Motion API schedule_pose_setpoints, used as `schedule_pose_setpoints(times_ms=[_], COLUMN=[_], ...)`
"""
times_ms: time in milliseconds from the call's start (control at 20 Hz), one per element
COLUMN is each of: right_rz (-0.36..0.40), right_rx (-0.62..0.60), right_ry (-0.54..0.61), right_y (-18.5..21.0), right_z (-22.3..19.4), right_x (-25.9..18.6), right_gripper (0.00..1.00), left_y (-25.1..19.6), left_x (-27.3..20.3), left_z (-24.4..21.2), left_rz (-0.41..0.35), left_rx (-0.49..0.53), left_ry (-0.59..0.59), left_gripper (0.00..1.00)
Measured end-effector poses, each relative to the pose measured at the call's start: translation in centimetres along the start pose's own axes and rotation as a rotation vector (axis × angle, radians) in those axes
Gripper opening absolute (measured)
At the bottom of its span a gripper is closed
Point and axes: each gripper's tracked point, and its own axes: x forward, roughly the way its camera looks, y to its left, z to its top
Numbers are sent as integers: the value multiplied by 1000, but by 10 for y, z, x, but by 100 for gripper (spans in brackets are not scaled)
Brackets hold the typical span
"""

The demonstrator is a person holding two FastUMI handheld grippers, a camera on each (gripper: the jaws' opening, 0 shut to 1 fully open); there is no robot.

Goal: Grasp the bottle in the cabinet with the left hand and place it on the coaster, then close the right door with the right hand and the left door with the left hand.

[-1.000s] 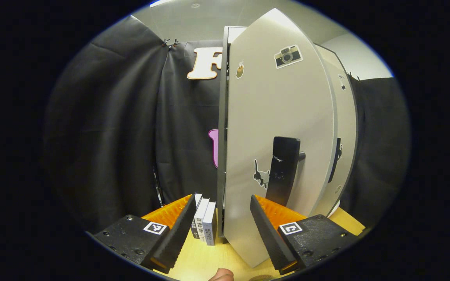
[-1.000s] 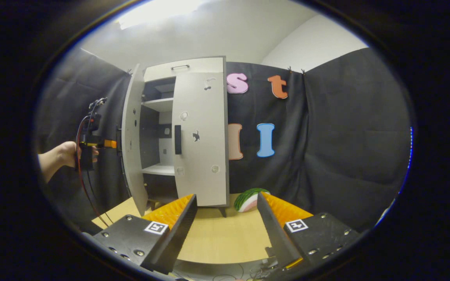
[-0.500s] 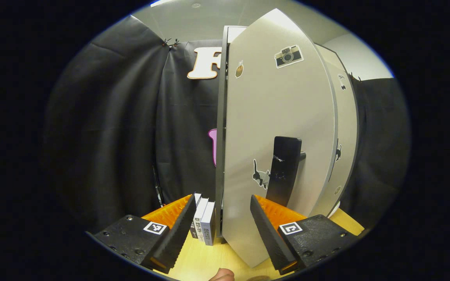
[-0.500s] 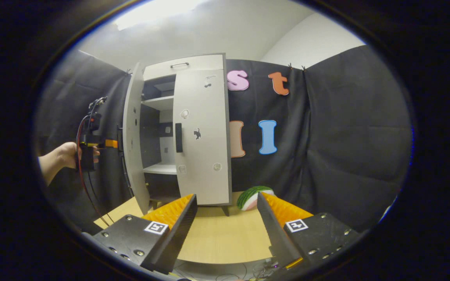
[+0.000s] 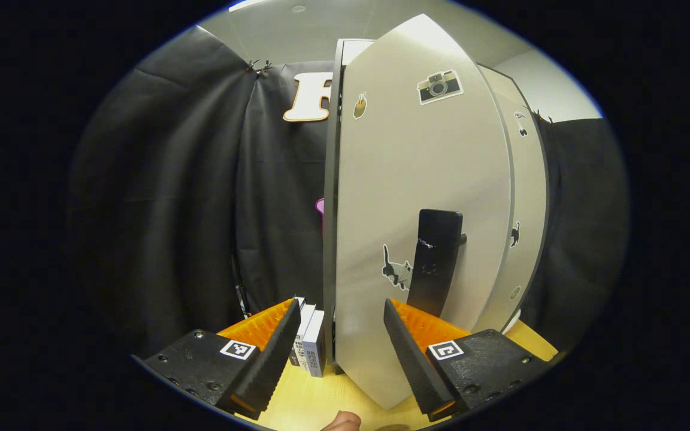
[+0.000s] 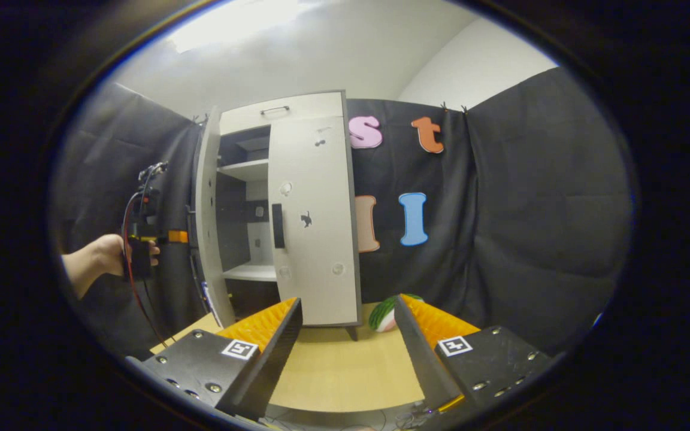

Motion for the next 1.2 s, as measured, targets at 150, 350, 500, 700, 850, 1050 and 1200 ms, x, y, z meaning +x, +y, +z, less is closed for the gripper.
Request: schedule_pose_setpoints(times_ms=[150,350,500,700,850,1050,1200], right_rz=[27,51,38,35,19,11,14], right_rx=[-23,-51,-56,-30,-34,-56,-106], right_ry=[-46,-64,-58,-53,-63,-64,-67], right_y=[22,55,70,80,72,62,58], right_z=[31,60,73,80,84,83,78], right_x=[16,36,48,56,56,55,54], right_gripper=[91,94,94,94,91,94,94], left_y=[-8,-35,-44,-45,-47,-59,-68], left_x=[4,3,-15,-50,-74,-107,-124], left_z=[1,6,3,23,22,32,34], left_rz=[-12,-76,-89,-90,-89,-117,-124], left_rx=[-5,-27,-26,21,36,-34,-56], left_ry=[-1,-34,-26,-89,-78,-84,-77], left_gripper=[89,90,92,93,93,93,94])
